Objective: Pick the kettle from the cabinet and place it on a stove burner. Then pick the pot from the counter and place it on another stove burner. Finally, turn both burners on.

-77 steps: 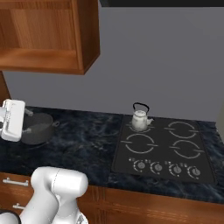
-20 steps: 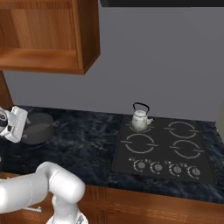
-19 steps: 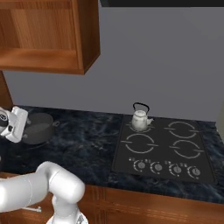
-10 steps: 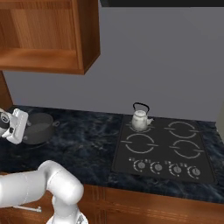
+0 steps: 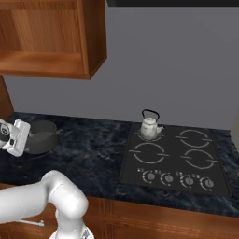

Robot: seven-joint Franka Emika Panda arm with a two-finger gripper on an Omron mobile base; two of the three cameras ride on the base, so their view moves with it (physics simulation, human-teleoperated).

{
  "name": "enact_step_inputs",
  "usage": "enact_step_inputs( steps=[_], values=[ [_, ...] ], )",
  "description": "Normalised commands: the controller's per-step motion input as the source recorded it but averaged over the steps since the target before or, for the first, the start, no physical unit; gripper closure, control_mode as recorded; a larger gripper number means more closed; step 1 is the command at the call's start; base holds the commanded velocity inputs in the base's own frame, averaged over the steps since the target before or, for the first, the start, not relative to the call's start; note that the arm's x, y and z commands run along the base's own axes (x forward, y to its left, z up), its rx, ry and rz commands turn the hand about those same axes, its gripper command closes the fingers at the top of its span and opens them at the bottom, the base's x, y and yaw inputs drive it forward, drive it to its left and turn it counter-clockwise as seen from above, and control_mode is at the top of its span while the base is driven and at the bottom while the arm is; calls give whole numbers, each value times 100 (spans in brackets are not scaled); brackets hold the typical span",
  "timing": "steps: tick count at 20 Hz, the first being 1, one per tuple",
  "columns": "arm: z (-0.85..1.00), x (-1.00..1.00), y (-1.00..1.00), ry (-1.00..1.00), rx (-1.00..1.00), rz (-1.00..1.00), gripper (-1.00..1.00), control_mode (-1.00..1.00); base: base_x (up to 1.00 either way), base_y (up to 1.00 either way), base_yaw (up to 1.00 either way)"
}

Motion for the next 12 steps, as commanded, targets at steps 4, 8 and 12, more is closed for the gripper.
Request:
enact_step_inputs(
  steps=[4,8,12],
  values=[
    [-27,10,14,0,0,0,100,-100,0,0,0],
    [-25,9,15,0,2,0,100,-100,0,0,0],
    [-6,2,5,1,2,0,100,-100,0,0,0]
  ],
)
